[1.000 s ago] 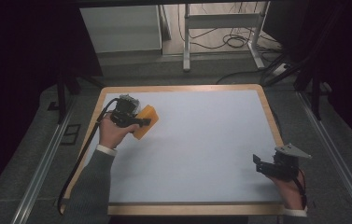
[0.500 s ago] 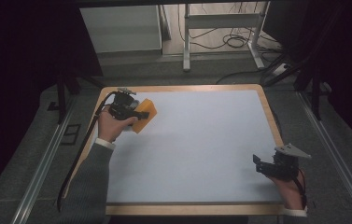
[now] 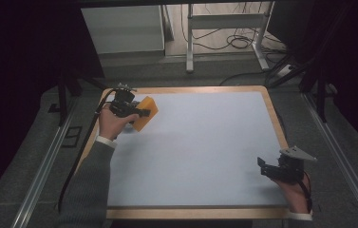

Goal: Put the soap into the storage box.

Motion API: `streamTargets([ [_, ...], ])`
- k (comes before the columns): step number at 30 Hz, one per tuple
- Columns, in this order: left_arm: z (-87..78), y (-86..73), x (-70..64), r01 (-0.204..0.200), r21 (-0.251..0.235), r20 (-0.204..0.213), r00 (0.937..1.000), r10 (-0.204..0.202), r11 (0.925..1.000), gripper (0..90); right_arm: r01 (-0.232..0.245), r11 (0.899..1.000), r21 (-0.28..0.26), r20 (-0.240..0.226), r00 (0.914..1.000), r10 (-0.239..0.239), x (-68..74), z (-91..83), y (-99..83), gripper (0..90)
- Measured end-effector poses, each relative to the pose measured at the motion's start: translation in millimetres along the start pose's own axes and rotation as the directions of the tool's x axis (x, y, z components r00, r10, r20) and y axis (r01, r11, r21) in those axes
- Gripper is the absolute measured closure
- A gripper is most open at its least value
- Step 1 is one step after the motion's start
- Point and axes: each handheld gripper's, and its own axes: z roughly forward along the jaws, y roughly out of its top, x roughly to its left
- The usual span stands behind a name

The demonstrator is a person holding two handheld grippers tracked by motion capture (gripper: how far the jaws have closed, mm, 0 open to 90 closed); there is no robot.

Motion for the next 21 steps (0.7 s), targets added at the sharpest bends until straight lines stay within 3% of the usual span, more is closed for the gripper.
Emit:
streamTargets([
  [21, 4.5, 4.1, 21.6, 0.055, -0.006, -0.023, 0.9982, -0.055, 0.9985, 61.0, 0.0, 1.0, 0.003, 0.004, 1.0, 0.0, -1.4, 0.6, -0.9, 7.8],
])
